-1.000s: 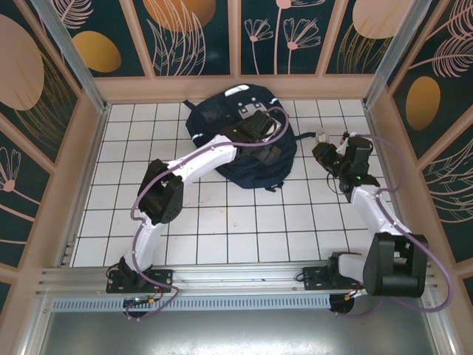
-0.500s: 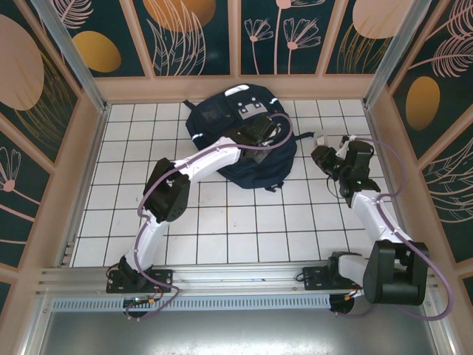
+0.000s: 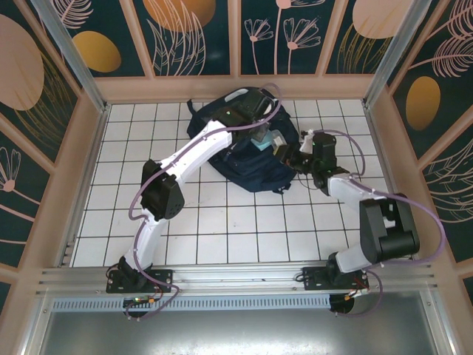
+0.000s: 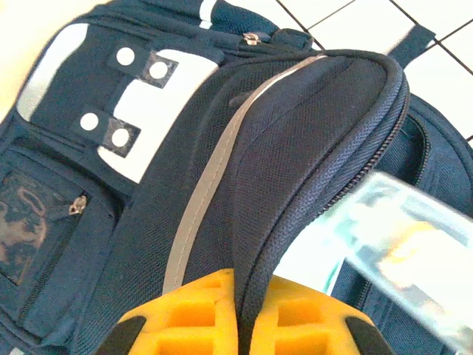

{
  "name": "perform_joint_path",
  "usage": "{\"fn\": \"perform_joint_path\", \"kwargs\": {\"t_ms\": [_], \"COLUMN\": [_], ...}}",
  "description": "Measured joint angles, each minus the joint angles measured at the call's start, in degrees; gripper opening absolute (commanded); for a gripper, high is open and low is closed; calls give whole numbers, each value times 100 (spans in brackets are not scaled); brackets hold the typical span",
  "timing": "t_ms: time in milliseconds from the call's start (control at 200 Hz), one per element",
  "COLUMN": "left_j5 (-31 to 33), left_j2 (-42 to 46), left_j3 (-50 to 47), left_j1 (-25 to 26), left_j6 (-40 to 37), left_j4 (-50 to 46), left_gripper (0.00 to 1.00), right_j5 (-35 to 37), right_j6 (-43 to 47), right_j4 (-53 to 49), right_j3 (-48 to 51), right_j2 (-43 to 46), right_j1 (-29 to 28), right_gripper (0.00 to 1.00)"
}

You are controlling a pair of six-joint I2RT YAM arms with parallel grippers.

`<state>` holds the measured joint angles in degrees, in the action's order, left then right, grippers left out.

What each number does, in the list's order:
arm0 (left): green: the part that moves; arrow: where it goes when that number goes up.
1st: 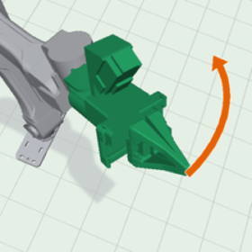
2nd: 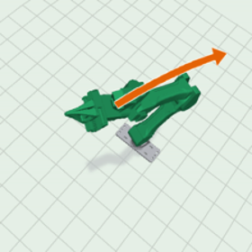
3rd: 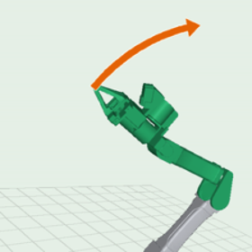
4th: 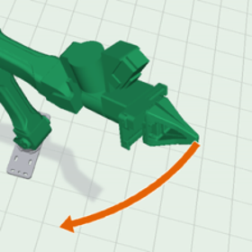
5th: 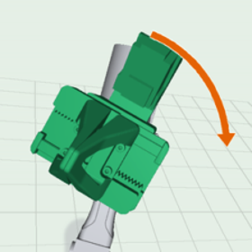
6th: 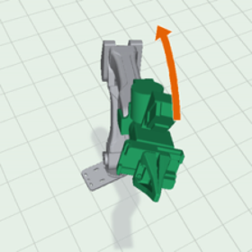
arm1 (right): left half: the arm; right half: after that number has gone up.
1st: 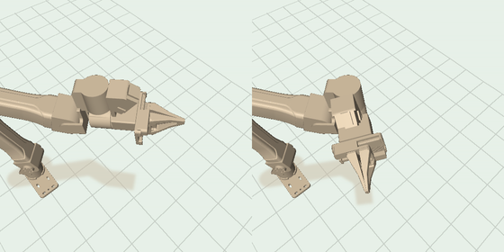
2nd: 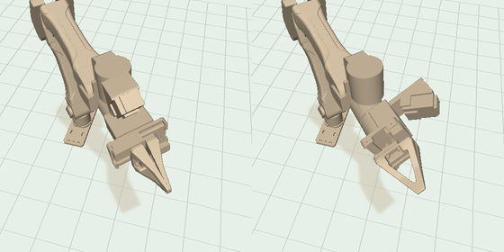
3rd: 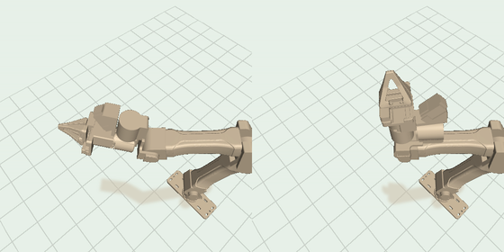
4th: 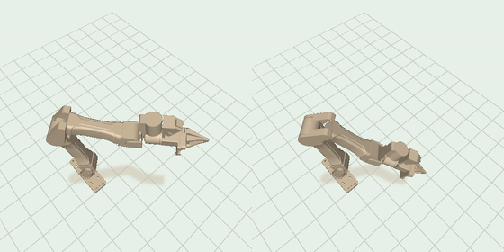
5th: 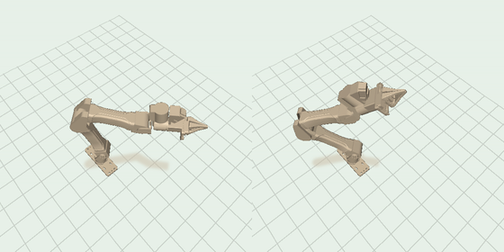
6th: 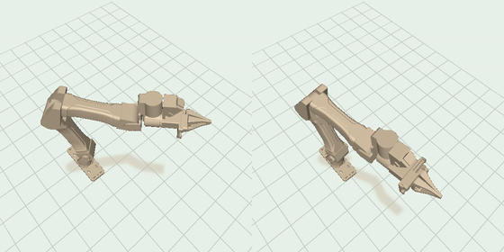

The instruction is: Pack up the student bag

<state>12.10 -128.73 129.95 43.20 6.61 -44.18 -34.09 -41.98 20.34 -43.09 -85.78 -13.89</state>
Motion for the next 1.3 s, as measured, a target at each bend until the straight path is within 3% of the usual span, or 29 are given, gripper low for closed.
{"fn": "perform_joint_path", "kwargs": {"t_ms": [305,440,550,750,986,1301], "left_j5": [-212,-304,-289,-299,-686,-944], "left_j2": [0,0,7,98,236,236], "left_j3": [0,0,-2,-2,-9,-219], "left_j1": [13,-20,-109,-131,-153,-197], "left_j6": [267,431,518,708,1010,1222], "left_j4": [-50,-13,9,74,140,417], "left_gripper": [0,0,0,0,0,0], "right_j5": [-365,-398,-374,-131,302,905], "right_j6": [-584,-1019,-1325,-1429,-922,289], "right_j4": [579,815,986,555,-1143,-2975], "right_j3": [-1419,-1875,-2044,-1967,-1823,-1904], "right_j2": [-1707,-2365,-2518,-2310,-1287,-278], "right_j1": [-505,-647,-723,-708,-566,-356], "right_gripper": [16,25,44,71,75,73]}}
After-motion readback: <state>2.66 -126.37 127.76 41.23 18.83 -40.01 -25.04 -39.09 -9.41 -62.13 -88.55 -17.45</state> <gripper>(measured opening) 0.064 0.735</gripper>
